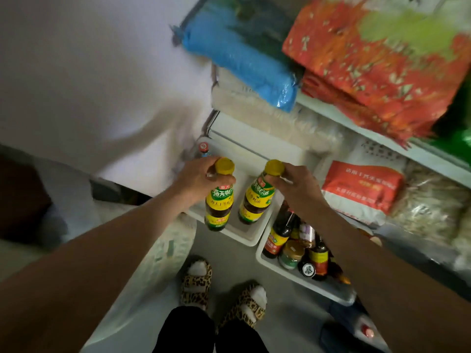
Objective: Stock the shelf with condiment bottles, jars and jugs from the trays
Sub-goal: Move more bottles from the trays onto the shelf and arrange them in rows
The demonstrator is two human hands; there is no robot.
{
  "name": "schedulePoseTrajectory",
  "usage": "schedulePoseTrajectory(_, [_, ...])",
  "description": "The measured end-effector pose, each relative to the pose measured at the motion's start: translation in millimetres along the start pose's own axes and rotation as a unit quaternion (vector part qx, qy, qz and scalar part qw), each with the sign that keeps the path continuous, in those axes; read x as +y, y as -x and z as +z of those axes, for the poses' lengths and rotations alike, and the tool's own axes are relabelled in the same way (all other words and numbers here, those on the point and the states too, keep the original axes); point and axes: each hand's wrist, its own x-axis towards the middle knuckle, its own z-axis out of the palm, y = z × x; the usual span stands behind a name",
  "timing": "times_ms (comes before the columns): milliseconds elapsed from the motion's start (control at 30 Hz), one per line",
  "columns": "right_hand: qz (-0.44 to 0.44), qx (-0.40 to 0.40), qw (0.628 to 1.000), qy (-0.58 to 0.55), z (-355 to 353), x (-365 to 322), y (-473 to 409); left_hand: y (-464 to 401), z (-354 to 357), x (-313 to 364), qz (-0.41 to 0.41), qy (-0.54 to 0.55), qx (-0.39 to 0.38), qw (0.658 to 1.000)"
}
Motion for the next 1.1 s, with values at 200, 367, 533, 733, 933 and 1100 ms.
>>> schedulePoseTrajectory(200, [-0.115, 0.035, 0.992, -0.023, -113, -130, 93, 75, -74, 174, 0.079, -0.096, -0.010, 0.992])
schedulePoseTrajectory(367, [-0.232, 0.128, 0.964, -0.019, -217, -237, 168, 143, -123, 329, 0.179, -0.125, 0.000, 0.976])
schedulePoseTrajectory(533, [-0.297, 0.219, 0.927, -0.071, -307, -328, 210, 198, -163, 463, 0.272, -0.125, 0.090, 0.950])
schedulePoseTrajectory(733, [-0.347, 0.254, 0.887, -0.168, -394, -423, 244, 228, -202, 582, 0.357, -0.038, 0.131, 0.924])
schedulePoseTrajectory(933, [-0.355, 0.318, 0.855, -0.206, -456, -474, 235, 200, -218, 675, 0.395, -0.021, 0.153, 0.906])
schedulePoseTrajectory(1100, [-0.322, 0.338, 0.861, -0.204, -479, -486, 196, 144, -219, 718, 0.389, -0.046, 0.142, 0.909])
